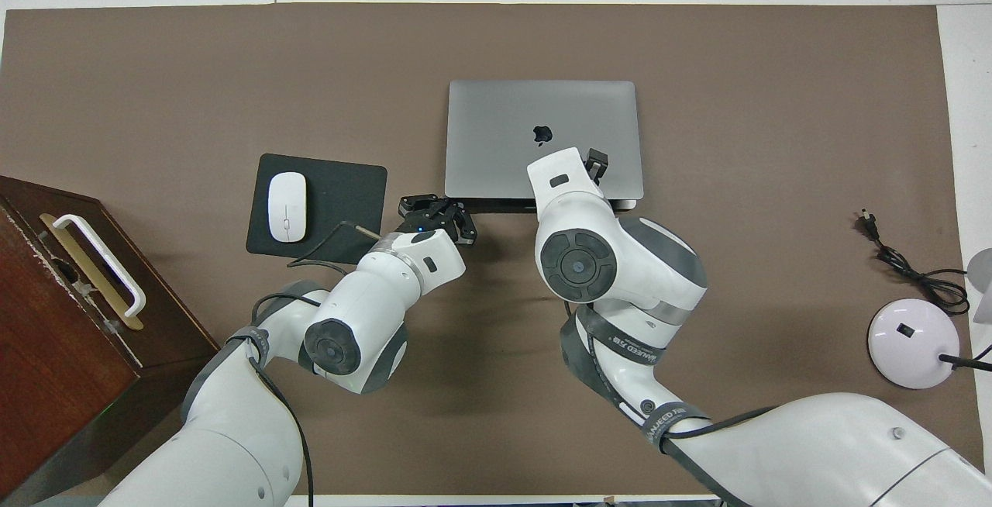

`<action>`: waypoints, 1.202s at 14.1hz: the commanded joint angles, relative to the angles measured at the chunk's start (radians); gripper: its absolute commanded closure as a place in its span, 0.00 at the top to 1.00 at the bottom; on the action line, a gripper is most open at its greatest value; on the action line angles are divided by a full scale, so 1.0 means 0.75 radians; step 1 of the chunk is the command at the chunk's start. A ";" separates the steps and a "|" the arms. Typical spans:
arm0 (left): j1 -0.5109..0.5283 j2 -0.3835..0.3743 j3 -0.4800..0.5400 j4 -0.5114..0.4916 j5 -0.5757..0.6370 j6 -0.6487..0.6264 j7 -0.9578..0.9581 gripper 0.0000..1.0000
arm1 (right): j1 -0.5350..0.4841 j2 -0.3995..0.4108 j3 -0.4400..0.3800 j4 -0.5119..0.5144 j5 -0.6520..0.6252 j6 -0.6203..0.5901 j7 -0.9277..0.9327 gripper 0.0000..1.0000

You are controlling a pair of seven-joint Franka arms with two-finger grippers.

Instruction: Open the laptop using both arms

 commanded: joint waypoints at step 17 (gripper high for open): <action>0.017 0.081 0.002 0.028 0.024 0.012 0.007 0.00 | -0.029 0.084 0.002 0.112 -0.145 0.059 0.025 1.00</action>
